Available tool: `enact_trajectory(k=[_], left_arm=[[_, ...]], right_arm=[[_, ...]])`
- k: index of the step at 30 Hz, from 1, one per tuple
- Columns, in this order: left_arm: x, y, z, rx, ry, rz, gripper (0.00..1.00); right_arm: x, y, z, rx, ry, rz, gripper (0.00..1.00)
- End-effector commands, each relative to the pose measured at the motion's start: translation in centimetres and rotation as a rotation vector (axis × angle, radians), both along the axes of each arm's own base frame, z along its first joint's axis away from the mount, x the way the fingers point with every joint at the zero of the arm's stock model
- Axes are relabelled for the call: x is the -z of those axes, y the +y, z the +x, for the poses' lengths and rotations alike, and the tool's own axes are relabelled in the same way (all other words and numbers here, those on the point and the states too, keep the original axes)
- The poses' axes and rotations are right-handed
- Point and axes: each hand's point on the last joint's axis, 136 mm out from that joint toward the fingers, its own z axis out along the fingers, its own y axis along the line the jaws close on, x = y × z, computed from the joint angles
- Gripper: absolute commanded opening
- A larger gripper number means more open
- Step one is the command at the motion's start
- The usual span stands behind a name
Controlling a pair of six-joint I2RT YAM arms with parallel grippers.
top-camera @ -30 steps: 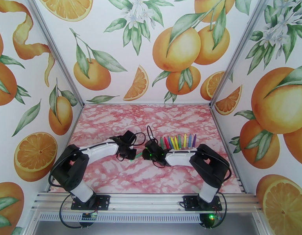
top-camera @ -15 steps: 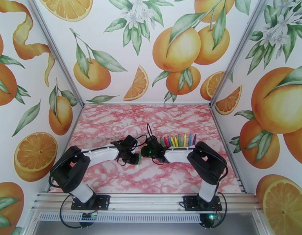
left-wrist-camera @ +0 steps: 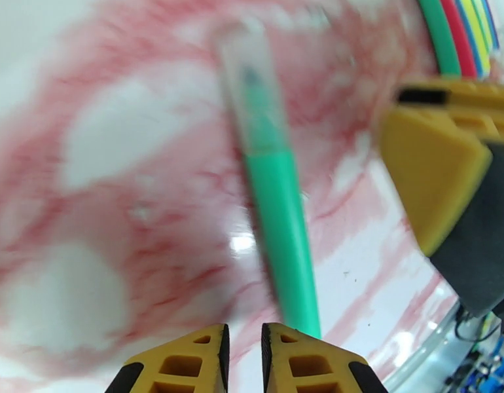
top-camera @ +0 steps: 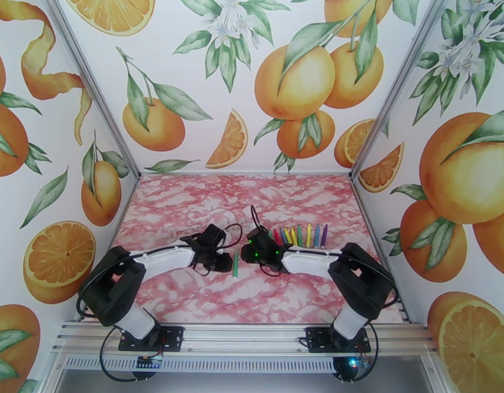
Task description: Open the pen caps
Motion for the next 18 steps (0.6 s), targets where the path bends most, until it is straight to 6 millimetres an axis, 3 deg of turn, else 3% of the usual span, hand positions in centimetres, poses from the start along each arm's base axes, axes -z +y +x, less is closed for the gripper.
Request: enact_trajectory(k=[1, 6, 10, 14, 18], left_arm=[[-2.5, 1.6, 1.4, -0.050, -0.057, -0.022, 0.26], [-6.0, 4.2, 3.4, -0.131, -0.132, -0.045, 0.38], [-8.0, 7.7, 4.5, -0.244, -0.181, -0.053, 0.43], [-8.6, 10.8, 4.8, -0.328, -0.196, -0.049, 0.48], [-8.7, 12.2, 4.5, -0.357, -0.203, -0.049, 0.56]], right_arm=[[-0.8, -0.6, -0.9, -0.032, -0.018, -0.090, 0.37], [-1.6, 1.6, -2.2, -0.093, -0.022, -0.121, 0.41], [-1.5, 3.4, -2.9, -0.115, -0.018, -0.164, 0.43], [-0.4, 3.7, -2.8, -0.099, -0.002, -0.244, 0.44], [0.6, 3.3, -2.7, -0.068, 0.004, -0.321, 0.45]])
